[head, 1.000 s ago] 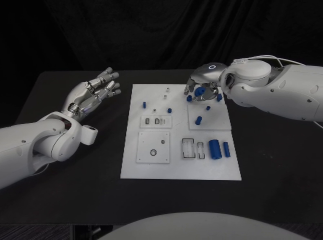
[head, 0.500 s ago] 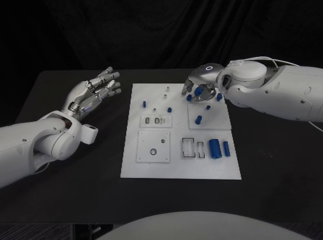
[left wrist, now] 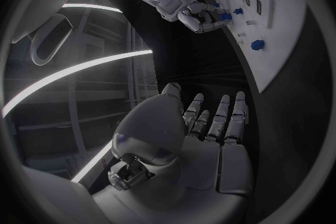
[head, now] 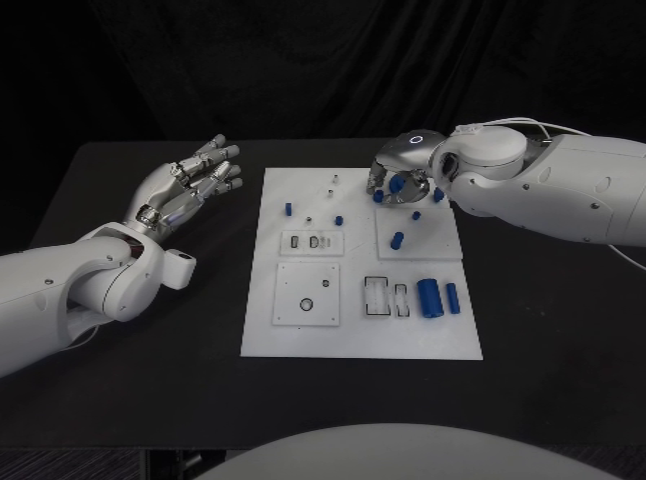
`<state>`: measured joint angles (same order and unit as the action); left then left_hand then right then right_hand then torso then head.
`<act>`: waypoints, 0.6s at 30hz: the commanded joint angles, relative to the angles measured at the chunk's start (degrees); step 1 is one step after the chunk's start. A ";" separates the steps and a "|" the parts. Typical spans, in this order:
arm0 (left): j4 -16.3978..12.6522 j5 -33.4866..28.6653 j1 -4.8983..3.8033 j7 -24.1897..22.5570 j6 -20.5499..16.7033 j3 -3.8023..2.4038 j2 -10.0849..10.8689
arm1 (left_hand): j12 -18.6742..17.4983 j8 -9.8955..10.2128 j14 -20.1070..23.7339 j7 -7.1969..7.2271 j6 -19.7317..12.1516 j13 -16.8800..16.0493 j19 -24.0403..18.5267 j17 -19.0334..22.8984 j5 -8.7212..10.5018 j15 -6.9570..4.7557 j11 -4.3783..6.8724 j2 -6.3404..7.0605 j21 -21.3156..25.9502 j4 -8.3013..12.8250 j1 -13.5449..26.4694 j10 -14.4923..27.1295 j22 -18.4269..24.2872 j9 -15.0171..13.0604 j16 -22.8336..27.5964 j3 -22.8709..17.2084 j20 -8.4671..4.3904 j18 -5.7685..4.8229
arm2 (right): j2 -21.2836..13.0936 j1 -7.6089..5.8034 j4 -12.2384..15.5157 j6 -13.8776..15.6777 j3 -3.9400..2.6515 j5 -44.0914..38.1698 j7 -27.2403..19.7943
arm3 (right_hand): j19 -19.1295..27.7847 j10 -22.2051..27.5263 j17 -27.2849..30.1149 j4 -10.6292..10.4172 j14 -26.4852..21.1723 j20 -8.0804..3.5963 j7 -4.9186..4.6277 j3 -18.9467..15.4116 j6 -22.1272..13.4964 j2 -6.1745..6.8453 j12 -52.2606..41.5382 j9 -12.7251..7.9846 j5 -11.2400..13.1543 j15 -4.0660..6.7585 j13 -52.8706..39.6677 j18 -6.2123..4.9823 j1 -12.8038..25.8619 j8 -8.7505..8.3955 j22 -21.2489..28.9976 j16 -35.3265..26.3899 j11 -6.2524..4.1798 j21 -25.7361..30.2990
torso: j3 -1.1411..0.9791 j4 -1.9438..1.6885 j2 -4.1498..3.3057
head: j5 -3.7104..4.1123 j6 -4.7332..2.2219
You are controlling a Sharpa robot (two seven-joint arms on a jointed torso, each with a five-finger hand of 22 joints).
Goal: Assemble the parts on the task board
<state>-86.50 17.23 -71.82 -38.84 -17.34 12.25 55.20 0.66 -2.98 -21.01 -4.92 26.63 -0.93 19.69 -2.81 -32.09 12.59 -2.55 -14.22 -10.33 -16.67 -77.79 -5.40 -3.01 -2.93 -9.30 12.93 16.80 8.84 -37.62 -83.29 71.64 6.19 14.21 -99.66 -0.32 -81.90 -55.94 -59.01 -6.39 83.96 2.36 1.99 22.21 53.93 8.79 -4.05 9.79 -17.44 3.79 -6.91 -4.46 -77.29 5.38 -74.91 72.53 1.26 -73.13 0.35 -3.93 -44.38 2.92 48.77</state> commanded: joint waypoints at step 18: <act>0.13 0.41 0.01 -2.80 0.86 -0.04 -0.29 | 0.31 -0.17 -0.13 0.14 -0.16 -0.07 0.31 -0.04 -0.31 0.09 -0.38 -0.29 0.10 -0.01 -0.46 -0.06 0.02 0.02 -0.15 -0.42 -0.08 -0.60 | 1.07 0.68 -1.91 1.66 -0.05 -1.81 0.81 | 0.34 -5.75 0.00 0.28 -0.32 -0.91 -2.10 2.49 3.47 -1.40 -0.84 0.97 -0.12 1.41 0.60 0.19 -0.63 1.12 -4.96 -0.13 -2.11 0.26 | -0.05 0.06 0.01 | 0.01 0.23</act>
<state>-86.36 17.23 -71.82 -38.84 -17.25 12.25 55.02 0.66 -2.98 -21.01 -4.92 26.63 -0.92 19.69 -2.80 -32.09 12.59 -2.55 -14.22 -10.33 -16.67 -77.79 -5.40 -3.01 -2.92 -9.30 12.93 16.80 8.83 -36.62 -82.79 69.86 6.70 14.20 -100.85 -0.35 -81.49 -61.24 -59.07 -6.13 83.74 1.94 -0.10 24.39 57.02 7.97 -4.77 10.68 -17.44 4.82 -6.37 -4.46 -78.11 6.33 -74.95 72.53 -0.83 -73.13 0.29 -3.87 -44.37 2.91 48.94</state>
